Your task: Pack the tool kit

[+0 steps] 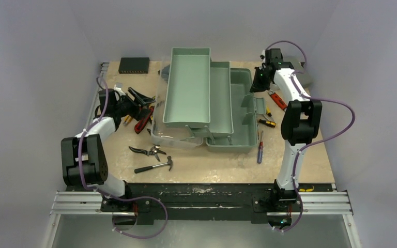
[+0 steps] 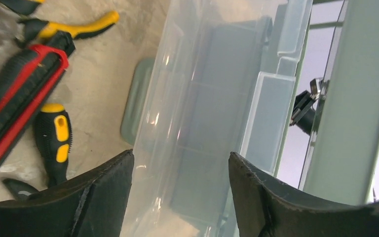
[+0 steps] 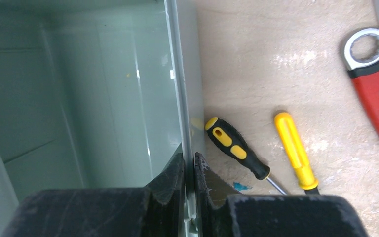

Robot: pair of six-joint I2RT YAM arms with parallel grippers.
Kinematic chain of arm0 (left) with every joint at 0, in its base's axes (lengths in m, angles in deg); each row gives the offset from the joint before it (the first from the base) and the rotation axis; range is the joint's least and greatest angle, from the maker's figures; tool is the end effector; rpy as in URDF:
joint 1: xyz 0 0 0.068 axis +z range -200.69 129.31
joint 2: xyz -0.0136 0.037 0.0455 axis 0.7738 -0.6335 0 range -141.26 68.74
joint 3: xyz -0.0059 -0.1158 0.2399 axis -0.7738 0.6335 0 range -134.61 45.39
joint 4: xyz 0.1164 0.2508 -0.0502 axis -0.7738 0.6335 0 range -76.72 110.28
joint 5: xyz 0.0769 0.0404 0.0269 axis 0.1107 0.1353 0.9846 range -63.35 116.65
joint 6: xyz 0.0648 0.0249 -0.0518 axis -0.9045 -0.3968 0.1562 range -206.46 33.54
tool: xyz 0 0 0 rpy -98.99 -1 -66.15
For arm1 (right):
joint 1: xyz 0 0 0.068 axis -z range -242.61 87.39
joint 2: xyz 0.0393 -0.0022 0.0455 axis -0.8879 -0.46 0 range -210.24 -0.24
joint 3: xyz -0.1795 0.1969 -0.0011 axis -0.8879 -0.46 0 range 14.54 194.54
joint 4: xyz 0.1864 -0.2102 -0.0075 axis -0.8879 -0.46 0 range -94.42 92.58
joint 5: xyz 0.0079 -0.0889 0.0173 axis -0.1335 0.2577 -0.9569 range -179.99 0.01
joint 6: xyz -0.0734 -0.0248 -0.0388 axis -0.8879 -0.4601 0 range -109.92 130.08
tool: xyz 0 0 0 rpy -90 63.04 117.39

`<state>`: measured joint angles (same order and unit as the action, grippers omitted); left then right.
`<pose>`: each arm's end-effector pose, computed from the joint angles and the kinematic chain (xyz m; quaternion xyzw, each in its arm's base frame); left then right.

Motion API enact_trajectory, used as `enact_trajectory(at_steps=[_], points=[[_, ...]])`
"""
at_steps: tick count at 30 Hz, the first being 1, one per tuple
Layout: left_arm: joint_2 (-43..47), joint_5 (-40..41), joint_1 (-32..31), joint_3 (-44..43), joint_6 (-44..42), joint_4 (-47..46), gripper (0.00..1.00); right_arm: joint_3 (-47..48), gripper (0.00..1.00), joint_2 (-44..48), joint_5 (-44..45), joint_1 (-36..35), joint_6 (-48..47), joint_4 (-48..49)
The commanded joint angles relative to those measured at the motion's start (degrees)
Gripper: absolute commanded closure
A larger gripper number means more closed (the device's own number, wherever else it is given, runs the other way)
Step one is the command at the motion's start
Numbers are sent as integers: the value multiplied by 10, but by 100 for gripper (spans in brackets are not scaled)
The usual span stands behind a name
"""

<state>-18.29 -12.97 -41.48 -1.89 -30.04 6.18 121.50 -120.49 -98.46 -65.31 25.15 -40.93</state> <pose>0.3646 0.0097 0.1750 -0.3107 0.7818 -0.4532 0.2947 0.5031 0.0350 0.2079 0.0820 0.9524 0.1139 0.2706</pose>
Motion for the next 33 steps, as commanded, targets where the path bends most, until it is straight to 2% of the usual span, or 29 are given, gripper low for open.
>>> enact_trajectory(at_steps=[1,7,11,13,16,19,23,26,28,33], points=[[-5,-34,-31,1,4,-40,33,53,100,-10,12,18,1,-4],[24,-23,-49,8,-5,-23,34,76,100,-25,5,25,3,-11],[85,58,-42,12,-38,44,30,65,100,-16,-8,25,9,-2],[119,103,-41,10,-53,69,28,56,97,-6,-11,25,14,4],[165,162,-41,5,-70,122,23,48,82,13,-9,25,22,6],[205,232,-42,-14,-103,185,15,34,56,41,-13,26,33,14],[253,356,-41,-43,-130,292,0,-3,29,90,-17,25,46,37],[276,431,-41,-47,-113,344,0,-32,11,130,-12,25,57,56],[285,446,-41,-44,-100,356,0,-57,3,158,1,25,66,64],[289,441,-42,-23,-71,353,1,-145,1,259,16,25,99,123]])
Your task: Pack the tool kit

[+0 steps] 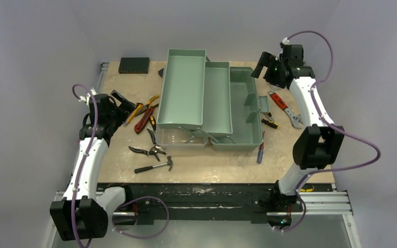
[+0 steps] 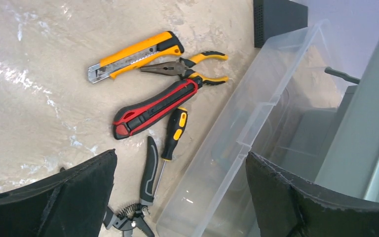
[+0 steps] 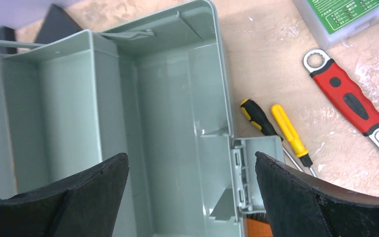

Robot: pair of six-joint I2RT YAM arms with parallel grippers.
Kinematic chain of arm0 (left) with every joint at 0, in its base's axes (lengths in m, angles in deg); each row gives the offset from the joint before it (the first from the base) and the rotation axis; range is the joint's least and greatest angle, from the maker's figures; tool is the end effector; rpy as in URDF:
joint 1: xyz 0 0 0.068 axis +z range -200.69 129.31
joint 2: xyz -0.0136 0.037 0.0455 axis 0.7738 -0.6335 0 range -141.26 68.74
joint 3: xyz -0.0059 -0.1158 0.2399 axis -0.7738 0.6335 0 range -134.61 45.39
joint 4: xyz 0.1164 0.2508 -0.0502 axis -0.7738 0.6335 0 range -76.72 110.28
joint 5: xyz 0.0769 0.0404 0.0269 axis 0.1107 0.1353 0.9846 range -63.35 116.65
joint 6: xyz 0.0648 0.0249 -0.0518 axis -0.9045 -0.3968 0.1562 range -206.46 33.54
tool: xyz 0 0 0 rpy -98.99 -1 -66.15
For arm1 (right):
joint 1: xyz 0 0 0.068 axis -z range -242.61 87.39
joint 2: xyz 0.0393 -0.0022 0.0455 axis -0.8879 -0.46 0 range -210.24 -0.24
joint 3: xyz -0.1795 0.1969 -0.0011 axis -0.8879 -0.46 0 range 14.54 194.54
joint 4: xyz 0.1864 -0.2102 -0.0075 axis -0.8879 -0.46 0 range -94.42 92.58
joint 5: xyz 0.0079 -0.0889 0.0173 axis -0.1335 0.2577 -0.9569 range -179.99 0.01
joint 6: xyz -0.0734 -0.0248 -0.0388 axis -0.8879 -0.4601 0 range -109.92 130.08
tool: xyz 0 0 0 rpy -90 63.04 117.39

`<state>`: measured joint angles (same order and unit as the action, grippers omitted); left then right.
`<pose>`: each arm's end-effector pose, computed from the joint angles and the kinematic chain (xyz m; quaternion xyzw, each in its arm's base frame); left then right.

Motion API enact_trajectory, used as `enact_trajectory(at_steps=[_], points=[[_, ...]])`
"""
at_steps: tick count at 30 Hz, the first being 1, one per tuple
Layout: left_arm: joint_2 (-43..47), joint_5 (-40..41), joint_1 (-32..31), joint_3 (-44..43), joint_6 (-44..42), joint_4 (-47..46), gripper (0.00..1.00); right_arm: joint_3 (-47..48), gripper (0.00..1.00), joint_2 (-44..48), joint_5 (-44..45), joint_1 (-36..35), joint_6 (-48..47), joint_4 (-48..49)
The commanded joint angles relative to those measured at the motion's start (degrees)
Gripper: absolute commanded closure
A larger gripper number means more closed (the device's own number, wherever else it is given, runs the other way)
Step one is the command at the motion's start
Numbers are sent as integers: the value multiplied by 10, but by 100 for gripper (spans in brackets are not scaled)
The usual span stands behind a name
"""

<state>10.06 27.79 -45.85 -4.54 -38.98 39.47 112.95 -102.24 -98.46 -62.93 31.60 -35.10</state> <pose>0.2803 0.0253 0.2661 -0.3951 0.7938 -0.1598 0.4338 0.4550 0.0138 0.3098 0.1371 0.8985 0.1439 0.3913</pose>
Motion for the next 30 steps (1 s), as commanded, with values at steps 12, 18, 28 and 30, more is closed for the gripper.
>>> enact_trajectory(at_steps=[12,18,28,30], points=[[36,-29,2,103,42,-54,5,-389,1,342,25,1,76,236],[36,-38,2,111,27,-44,8,-513,1,427,61,1,90,290],[25,36,-13,97,0,40,19,-684,1,539,124,2,133,412],[12,51,-19,92,-7,45,20,-706,1,550,135,1,141,431]])
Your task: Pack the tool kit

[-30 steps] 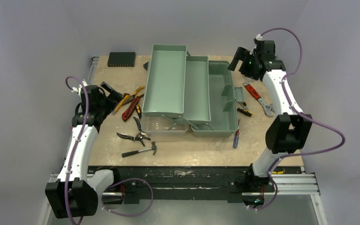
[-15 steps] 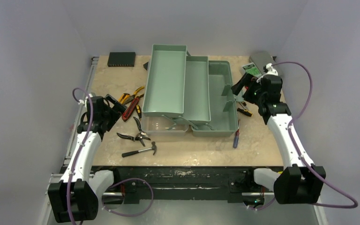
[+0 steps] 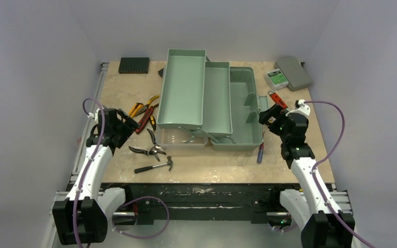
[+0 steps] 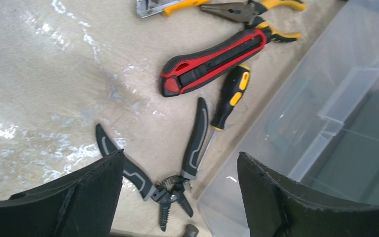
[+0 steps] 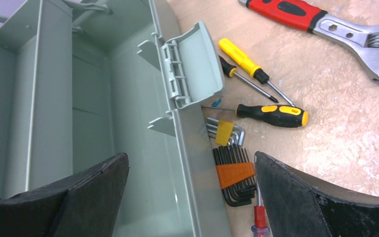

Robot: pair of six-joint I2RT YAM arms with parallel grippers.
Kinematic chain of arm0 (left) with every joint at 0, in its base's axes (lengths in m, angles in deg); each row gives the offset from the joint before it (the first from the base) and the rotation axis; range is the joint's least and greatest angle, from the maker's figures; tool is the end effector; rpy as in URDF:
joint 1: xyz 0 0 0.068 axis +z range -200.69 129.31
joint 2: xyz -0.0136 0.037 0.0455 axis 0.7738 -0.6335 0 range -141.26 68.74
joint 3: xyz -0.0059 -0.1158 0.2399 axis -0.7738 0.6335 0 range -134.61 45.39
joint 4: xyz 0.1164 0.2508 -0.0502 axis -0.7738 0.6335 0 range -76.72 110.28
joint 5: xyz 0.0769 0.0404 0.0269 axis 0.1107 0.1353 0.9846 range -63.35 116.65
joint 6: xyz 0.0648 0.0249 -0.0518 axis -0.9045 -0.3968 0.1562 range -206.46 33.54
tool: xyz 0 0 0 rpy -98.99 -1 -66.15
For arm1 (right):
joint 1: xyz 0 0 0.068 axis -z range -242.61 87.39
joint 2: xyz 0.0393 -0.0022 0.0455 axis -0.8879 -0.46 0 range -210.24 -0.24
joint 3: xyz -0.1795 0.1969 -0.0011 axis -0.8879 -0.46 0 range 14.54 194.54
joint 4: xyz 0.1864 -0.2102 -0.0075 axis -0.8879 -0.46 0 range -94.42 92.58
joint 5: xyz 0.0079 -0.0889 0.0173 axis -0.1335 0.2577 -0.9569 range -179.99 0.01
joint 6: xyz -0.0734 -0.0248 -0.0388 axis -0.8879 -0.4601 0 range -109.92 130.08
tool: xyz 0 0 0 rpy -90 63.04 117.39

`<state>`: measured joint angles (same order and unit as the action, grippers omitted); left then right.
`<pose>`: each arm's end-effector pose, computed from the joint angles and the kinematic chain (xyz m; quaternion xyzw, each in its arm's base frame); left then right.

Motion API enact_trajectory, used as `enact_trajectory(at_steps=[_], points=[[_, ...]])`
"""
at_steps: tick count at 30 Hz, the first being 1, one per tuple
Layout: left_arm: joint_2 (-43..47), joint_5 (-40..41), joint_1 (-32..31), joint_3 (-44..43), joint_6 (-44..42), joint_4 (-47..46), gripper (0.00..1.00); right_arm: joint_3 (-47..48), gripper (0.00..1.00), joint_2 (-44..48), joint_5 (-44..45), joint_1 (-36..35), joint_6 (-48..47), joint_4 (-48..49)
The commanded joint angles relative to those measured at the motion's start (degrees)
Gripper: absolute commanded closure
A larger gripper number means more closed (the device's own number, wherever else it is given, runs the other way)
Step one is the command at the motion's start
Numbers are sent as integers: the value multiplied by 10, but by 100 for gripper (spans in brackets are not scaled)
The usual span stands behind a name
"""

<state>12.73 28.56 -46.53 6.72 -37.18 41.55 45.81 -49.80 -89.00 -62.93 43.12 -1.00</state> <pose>0.2522 0.0210 0.1975 -0.4219 0.8240 -0.1306 0.3548 0.2640 0.0002 0.2269 0.2380 0.7934 0.1538 0.5387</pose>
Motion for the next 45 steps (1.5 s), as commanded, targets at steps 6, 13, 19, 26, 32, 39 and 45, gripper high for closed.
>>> enact_trajectory(at_steps=[6,13,19,26,32,39,45], points=[[-77,-9,-13,-69,-121,-2,20,-80,2,49,49,1,34,133],[-161,-55,-12,-122,-261,-54,21,-116,2,76,44,1,40,166],[-309,-91,-12,-220,-345,-5,26,-127,3,57,11,1,55,199],[-426,-78,-26,-290,-390,41,26,-107,2,13,-8,1,55,192],[-527,-27,-55,-367,-391,123,48,-114,2,24,-1,1,52,194],[-565,37,-82,-408,-383,164,86,-105,1,13,12,1,47,180],[-516,57,-89,-372,-355,149,100,-103,1,20,25,2,40,172]])
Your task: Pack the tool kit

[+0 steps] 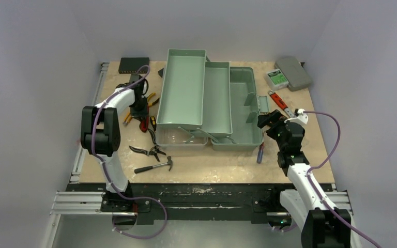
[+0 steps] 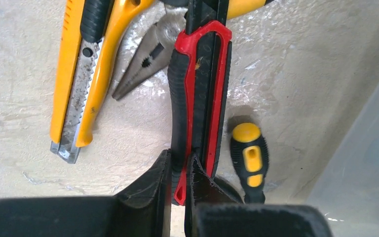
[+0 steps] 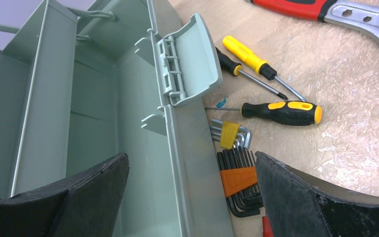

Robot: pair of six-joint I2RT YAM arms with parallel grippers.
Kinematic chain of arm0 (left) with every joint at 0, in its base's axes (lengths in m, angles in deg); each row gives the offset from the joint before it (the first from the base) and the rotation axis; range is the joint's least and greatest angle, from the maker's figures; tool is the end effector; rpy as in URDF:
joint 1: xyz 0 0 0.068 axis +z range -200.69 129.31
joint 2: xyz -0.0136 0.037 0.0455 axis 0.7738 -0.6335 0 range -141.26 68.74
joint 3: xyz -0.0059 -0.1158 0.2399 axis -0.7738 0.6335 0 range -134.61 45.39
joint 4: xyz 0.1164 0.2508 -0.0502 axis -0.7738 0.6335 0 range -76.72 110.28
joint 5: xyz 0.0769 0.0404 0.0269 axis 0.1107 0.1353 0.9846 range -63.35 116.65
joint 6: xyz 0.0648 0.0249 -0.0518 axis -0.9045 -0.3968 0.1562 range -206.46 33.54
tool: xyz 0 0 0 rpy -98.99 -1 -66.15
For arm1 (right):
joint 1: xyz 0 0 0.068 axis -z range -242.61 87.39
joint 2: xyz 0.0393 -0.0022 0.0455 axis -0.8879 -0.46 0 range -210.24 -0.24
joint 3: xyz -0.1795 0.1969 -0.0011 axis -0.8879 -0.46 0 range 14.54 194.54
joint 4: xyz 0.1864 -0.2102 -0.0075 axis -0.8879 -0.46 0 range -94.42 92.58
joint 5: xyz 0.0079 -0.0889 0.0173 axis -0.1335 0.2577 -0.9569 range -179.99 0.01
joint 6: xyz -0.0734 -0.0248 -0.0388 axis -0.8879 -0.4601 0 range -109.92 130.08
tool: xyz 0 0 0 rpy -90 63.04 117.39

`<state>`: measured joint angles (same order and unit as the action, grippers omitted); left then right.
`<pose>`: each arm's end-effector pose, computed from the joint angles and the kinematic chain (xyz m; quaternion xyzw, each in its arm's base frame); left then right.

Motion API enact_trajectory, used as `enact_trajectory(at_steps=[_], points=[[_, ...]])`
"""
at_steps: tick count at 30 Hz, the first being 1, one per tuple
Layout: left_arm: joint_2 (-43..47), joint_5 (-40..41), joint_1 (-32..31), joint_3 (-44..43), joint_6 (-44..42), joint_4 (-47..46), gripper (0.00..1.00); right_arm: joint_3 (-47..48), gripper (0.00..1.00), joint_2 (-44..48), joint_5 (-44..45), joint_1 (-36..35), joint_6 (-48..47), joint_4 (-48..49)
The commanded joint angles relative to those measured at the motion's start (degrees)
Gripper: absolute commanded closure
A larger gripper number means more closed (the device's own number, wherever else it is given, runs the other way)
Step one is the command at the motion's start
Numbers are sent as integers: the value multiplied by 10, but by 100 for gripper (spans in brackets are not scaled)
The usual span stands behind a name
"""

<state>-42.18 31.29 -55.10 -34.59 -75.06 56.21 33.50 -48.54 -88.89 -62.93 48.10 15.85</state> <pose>0.4118 -0.0255 0.1244 -0.0660 0.9871 0.0205 0.1444 0.2546 0.0000 0.1861 0.2636 0.7542 0.1901 0.5706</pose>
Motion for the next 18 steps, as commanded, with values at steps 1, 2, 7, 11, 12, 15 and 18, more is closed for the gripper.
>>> enact_trajectory(at_steps=[1,2,7,11,12,15,18], points=[[60,18,-3,61,26,-13,100,19,1,9,24,1,-10,4],[90,12,-3,81,28,-28,100,19,1,9,24,1,-10,4],[176,-26,-3,129,41,-55,100,24,1,11,28,1,-14,-2],[205,-61,-3,146,58,-61,100,25,1,10,32,2,-15,-4],[214,-66,-3,156,64,-68,100,26,1,10,31,1,-15,-4],[246,-78,-3,185,81,-89,100,24,1,9,35,1,-16,-5],[279,-81,-3,211,97,-104,100,20,1,6,33,1,-14,-1]])
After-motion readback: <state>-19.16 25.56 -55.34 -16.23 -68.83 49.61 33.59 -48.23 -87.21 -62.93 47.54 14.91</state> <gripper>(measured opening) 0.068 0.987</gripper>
